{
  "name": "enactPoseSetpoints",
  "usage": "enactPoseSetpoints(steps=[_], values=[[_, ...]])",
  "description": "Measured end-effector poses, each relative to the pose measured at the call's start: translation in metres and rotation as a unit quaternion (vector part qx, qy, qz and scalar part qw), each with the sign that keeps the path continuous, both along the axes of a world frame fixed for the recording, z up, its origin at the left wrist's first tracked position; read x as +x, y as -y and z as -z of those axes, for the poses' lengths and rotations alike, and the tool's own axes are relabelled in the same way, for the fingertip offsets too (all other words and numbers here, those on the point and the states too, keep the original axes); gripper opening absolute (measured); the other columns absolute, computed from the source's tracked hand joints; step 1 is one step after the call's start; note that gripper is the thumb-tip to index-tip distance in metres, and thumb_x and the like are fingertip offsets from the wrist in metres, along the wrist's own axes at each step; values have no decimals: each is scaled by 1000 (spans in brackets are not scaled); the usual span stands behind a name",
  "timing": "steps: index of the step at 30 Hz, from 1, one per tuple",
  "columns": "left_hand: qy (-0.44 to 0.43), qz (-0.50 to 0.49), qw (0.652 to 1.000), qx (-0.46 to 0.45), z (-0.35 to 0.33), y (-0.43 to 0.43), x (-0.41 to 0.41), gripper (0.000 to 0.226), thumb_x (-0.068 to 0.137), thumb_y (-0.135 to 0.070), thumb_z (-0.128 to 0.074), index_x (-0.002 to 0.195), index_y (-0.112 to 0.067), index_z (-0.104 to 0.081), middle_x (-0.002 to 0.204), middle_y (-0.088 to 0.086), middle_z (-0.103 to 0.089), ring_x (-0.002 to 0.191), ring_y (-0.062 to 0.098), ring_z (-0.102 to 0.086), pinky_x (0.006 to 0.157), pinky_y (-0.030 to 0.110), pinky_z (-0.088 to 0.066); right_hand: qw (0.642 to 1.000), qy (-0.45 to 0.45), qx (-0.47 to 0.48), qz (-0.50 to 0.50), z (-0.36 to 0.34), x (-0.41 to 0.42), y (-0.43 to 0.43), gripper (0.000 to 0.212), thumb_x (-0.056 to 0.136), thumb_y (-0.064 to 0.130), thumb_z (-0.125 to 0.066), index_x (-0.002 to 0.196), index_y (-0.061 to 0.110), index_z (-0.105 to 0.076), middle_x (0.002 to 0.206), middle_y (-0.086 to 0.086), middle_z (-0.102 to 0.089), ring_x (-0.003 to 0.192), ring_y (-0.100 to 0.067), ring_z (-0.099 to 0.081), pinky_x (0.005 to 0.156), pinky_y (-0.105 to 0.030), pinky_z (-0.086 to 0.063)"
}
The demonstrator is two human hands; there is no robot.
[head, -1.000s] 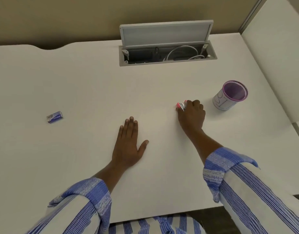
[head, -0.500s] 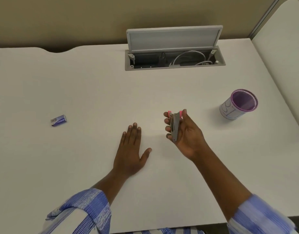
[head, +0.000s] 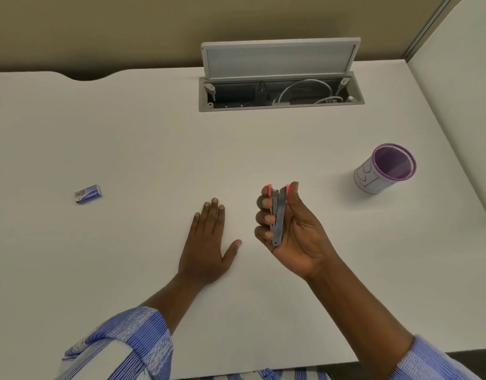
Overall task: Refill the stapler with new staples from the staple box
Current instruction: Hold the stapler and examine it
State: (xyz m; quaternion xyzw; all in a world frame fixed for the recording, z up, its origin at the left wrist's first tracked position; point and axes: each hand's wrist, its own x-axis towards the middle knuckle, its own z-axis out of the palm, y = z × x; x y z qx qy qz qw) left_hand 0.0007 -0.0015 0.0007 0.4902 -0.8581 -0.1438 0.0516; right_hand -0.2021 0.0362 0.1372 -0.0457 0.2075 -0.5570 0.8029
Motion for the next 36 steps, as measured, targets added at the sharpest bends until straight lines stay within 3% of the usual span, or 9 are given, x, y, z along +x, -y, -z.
enactPoseSetpoints(steps=[8,13,20,36], values=[[5,9,1000,-3,-2,0,1,84,100,-63,-15,162,-7,-9,172,11,-2,160,25,1,129,47,-11,998,17,-37,-40,-4,7,-3,49,91,51,-66,115,9,-66,95,-5,-66,70,-15,-60,57,-27,-46],[2,11,1000,-4,-3,0,1,84,100,-63,-14,162,-5,-11,172,12,-4,160,26,-1,128,48,-14,998,9,-49,-43,-6,9,-4,42,91,48,-67,110,11,-68,91,-3,-66,65,-13,-59,55,-24,-44],[-8,7,1000,-1,-4,0,0,85,100,-63,-15,162,-6,-14,172,12,-7,160,26,-3,129,47,-13,995,34,-65,-61,-5,12,-4,52,94,52,-62,118,7,-64,99,-8,-67,64,-14,-60,55,-25,-44],[-10,11,1000,0,-5,0,1,85,100,-63,-14,161,-4,-14,172,13,-8,159,28,-4,128,50,-17,997,22,-56,-47,-5,15,-7,46,96,50,-59,113,8,-65,94,-5,-66,62,-12,-58,52,-24,-42]])
